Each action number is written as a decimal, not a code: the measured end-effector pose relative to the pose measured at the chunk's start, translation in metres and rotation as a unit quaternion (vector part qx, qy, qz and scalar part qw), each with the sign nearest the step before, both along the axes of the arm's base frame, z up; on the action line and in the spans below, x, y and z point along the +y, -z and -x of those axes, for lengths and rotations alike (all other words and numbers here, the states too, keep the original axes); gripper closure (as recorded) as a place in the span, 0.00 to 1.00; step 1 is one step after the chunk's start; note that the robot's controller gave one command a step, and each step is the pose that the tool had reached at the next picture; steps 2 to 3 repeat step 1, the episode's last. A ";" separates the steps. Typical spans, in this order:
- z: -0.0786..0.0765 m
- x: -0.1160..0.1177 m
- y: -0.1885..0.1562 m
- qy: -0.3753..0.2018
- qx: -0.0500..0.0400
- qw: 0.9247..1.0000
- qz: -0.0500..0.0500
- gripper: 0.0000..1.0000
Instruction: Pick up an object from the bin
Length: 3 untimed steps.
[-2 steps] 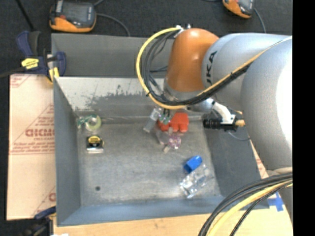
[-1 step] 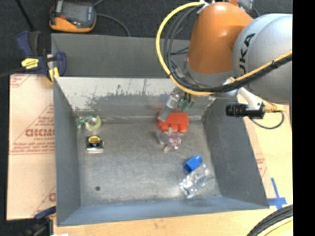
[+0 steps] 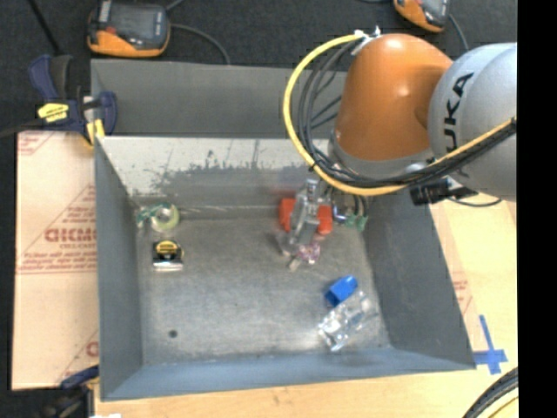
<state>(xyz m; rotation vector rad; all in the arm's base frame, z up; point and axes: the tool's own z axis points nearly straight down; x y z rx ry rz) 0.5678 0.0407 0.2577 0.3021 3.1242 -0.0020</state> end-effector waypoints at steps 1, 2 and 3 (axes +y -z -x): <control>-0.011 0.008 0.010 0.106 -0.001 0.994 -0.001 1.00; -0.011 0.008 0.010 0.106 -0.001 0.994 -0.001 1.00; -0.011 0.008 0.010 0.106 -0.001 0.994 -0.001 1.00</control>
Offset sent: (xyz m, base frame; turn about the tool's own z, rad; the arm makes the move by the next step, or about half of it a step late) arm 0.0099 0.0090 -0.0101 0.2157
